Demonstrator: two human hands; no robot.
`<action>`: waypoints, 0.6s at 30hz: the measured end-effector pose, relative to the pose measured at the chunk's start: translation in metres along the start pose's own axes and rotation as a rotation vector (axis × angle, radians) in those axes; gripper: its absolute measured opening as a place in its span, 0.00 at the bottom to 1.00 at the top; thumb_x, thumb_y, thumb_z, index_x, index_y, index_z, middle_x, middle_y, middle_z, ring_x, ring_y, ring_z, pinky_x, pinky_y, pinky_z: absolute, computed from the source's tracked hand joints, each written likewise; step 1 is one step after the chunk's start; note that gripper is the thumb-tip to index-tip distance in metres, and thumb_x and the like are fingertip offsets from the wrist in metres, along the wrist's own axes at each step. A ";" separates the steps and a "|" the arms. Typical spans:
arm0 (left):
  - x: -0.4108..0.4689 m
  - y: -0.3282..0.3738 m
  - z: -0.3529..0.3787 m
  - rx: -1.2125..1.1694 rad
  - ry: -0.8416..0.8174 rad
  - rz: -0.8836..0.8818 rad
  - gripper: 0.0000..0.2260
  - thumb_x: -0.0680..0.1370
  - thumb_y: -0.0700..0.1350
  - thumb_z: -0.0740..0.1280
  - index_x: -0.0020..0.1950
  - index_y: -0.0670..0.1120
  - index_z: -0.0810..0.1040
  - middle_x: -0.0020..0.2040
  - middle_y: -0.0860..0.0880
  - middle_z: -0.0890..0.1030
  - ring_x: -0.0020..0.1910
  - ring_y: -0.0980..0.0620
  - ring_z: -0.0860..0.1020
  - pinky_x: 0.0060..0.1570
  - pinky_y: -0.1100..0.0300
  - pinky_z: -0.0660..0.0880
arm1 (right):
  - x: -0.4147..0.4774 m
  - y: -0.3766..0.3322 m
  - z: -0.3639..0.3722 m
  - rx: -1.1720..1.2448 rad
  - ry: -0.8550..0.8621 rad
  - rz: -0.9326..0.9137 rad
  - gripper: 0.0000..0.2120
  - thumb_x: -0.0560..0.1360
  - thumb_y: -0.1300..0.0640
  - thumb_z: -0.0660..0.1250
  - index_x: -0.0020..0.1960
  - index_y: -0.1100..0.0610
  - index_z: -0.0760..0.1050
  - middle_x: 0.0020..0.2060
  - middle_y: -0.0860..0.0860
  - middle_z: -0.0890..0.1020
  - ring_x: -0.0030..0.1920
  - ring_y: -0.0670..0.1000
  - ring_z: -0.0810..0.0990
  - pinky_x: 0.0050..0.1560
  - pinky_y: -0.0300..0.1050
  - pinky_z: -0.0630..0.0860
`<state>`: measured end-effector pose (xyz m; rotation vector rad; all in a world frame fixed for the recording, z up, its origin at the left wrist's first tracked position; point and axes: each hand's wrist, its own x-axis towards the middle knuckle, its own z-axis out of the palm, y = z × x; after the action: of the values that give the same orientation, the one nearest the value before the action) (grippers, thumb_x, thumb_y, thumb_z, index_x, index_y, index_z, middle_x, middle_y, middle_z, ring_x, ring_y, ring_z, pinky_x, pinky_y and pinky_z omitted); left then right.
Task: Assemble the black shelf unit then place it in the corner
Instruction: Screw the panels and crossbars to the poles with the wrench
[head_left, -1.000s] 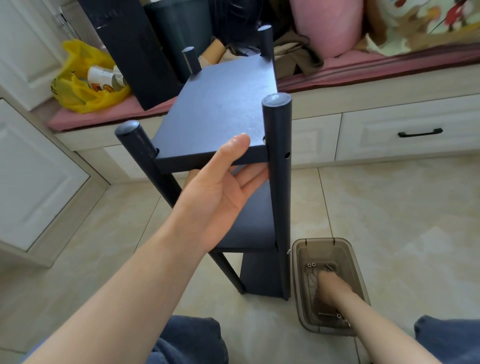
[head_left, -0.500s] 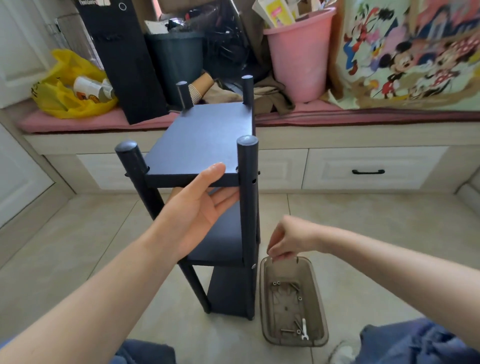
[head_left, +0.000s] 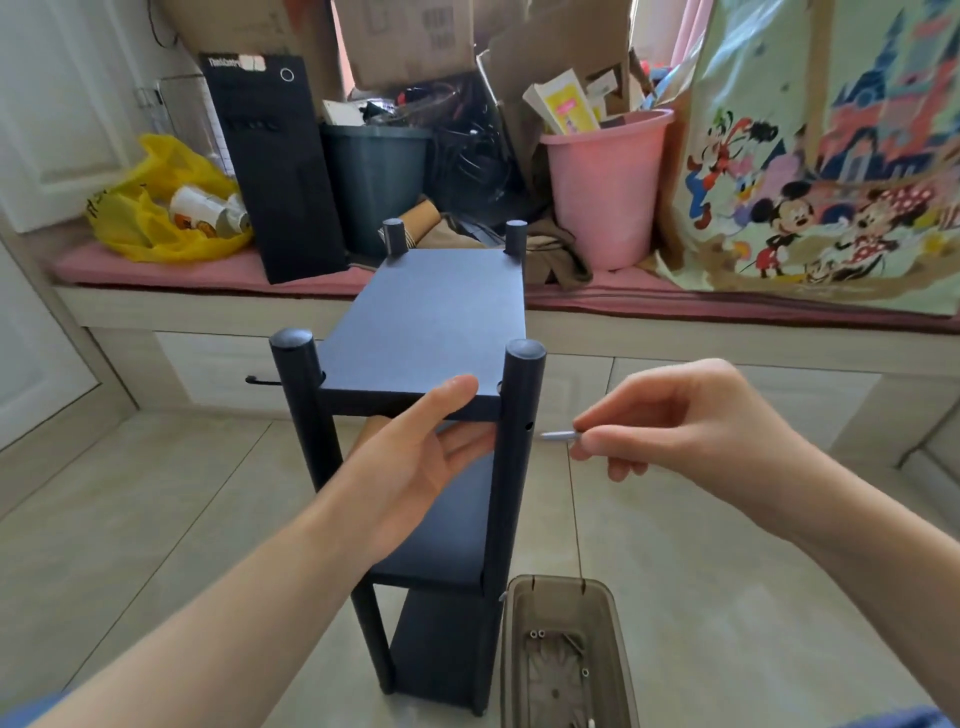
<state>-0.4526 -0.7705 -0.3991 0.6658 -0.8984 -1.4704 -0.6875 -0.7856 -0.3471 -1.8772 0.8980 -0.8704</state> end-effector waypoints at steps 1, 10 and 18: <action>0.000 0.000 0.000 0.001 -0.002 0.005 0.13 0.74 0.45 0.74 0.56 0.41 0.84 0.61 0.37 0.82 0.60 0.37 0.82 0.57 0.49 0.80 | -0.003 -0.003 -0.001 0.012 0.043 -0.048 0.11 0.63 0.50 0.77 0.43 0.52 0.86 0.36 0.53 0.86 0.33 0.48 0.84 0.34 0.34 0.77; 0.001 -0.002 -0.003 0.082 0.030 0.049 0.11 0.74 0.45 0.74 0.55 0.45 0.85 0.57 0.40 0.85 0.58 0.38 0.83 0.56 0.50 0.81 | -0.006 0.000 0.018 -0.023 0.113 -0.100 0.06 0.65 0.63 0.78 0.41 0.57 0.85 0.35 0.50 0.86 0.35 0.47 0.85 0.38 0.36 0.80; -0.001 -0.001 -0.001 0.068 0.038 0.022 0.10 0.73 0.47 0.75 0.54 0.48 0.86 0.59 0.40 0.84 0.59 0.38 0.83 0.56 0.52 0.81 | -0.010 0.002 0.031 -0.178 0.301 -0.178 0.08 0.65 0.61 0.79 0.39 0.49 0.84 0.33 0.41 0.84 0.35 0.44 0.83 0.35 0.38 0.78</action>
<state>-0.4518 -0.7696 -0.4007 0.7294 -0.9270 -1.4088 -0.6673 -0.7660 -0.3632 -2.0358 1.0277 -1.2419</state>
